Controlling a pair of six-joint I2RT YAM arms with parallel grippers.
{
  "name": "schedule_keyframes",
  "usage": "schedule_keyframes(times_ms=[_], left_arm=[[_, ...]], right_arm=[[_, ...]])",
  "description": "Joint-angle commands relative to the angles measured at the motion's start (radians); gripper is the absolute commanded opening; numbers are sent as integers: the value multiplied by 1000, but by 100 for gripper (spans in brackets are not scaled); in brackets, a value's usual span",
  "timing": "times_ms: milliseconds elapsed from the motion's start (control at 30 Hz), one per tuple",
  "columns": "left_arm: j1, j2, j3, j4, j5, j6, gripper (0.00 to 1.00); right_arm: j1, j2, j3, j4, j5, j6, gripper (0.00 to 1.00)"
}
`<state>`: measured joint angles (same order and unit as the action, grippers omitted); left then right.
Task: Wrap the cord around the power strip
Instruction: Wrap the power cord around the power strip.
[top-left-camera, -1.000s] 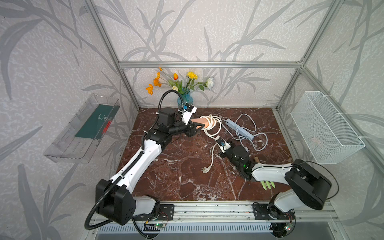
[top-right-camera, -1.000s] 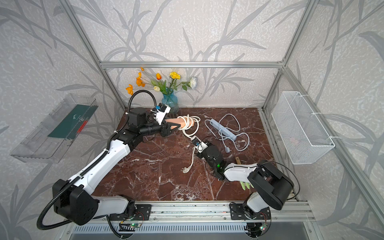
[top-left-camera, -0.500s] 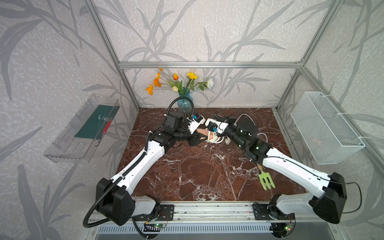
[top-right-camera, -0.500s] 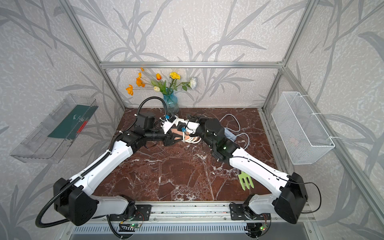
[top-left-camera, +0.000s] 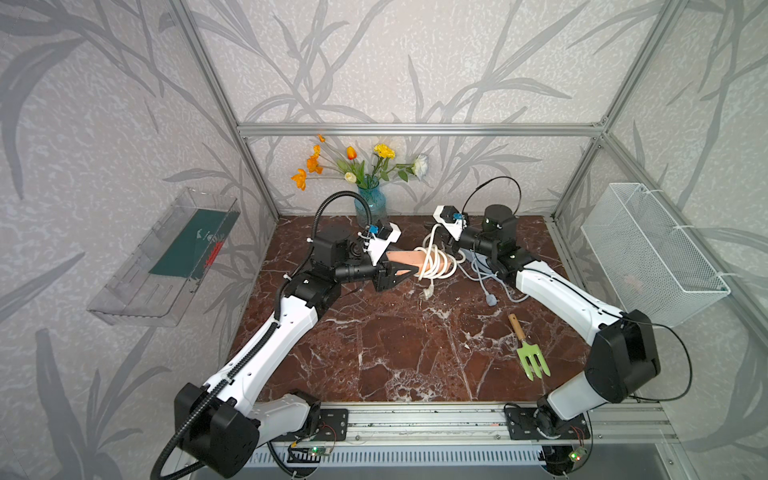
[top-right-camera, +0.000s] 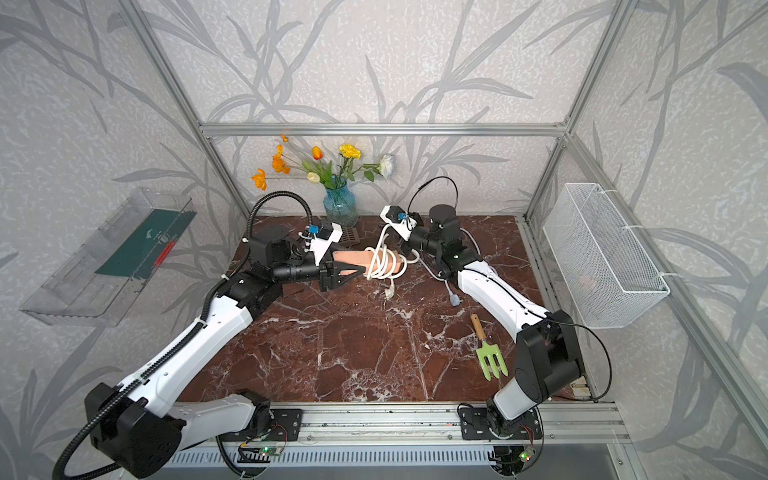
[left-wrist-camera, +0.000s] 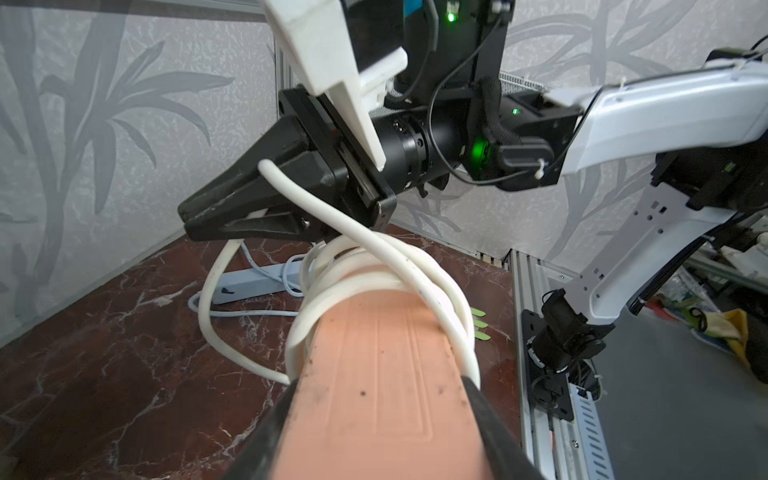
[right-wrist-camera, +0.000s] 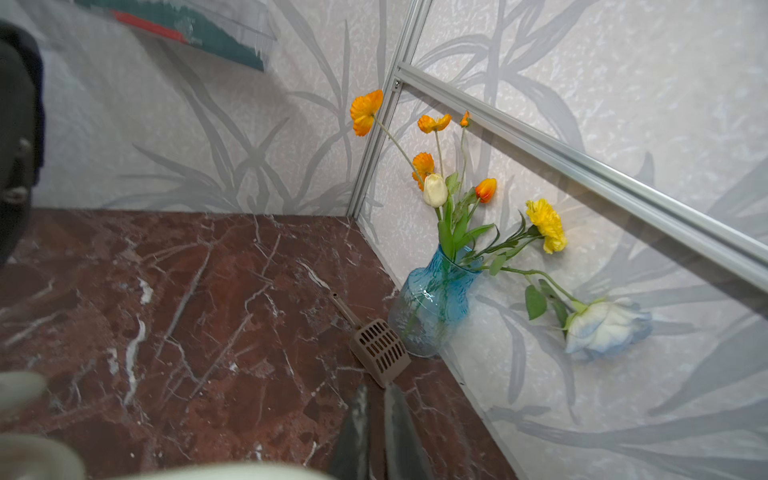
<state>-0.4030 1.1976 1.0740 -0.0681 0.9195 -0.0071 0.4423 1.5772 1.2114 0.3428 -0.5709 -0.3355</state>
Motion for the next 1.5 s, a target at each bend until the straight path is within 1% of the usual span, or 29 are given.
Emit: schedule_keyframes(times_ms=[0,67,133,233,333,367,400,433,467,500,533,600,633,700,767,833,900,1033,1133,1233,1300,1367,1467], left_arm=[[10,-62,12,268,64,-98,0],[12,-64,2,298,10,-113,0],[12,-62,-4,339,-28,-146,0],[-16,-44,28,323,-4,-144,0],[-42,-40,40,292,32,-127,0],[-42,-45,37,279,45,-128,0],[-43,-50,34,265,52,-123,0],[-43,-57,29,246,60,-111,0],[-42,-65,27,214,62,-94,0],[-40,-72,28,180,65,-72,0],[-39,-75,33,133,69,-43,0],[-35,-76,28,99,77,-24,0],[-30,-79,18,119,78,-43,0],[-19,-83,-22,272,70,-146,0],[-13,-78,-36,404,53,-233,0],[-14,-65,-29,485,44,-293,0],[-13,-57,-27,564,36,-345,0],[-13,-47,-25,646,-4,-408,0],[-13,-57,-28,651,-70,-388,0],[-13,-46,-7,650,-90,-375,0],[-14,-35,4,640,-81,-373,0],[-13,-33,3,626,-83,-360,0],[-13,-36,2,603,-95,-340,0]], right_arm=[[-23,46,-124,308,18,378,0],[5,62,-197,420,60,459,0],[43,83,-244,499,105,516,6],[90,110,-275,586,155,577,7],[94,124,-292,698,169,664,14],[92,124,-294,709,159,670,19],[89,124,-293,699,151,661,22],[81,105,-293,666,140,627,23],[69,75,-287,608,136,590,22],[51,50,-279,552,125,563,19],[27,26,-264,494,96,543,17],[-22,7,-238,417,13,533,17],[-40,12,-224,394,-44,535,17],[-45,29,-210,346,-98,531,17],[-32,64,-224,417,-103,581,17],[-14,97,-243,490,-64,618,18],[1,135,-240,547,-48,666,22],[10,207,-218,638,-48,761,39],[10,238,-232,725,-44,843,44],[16,253,-282,807,0,898,55],[23,234,-310,798,36,886,64],[23,203,-331,768,67,871,69],[6,175,-372,765,87,901,70]])
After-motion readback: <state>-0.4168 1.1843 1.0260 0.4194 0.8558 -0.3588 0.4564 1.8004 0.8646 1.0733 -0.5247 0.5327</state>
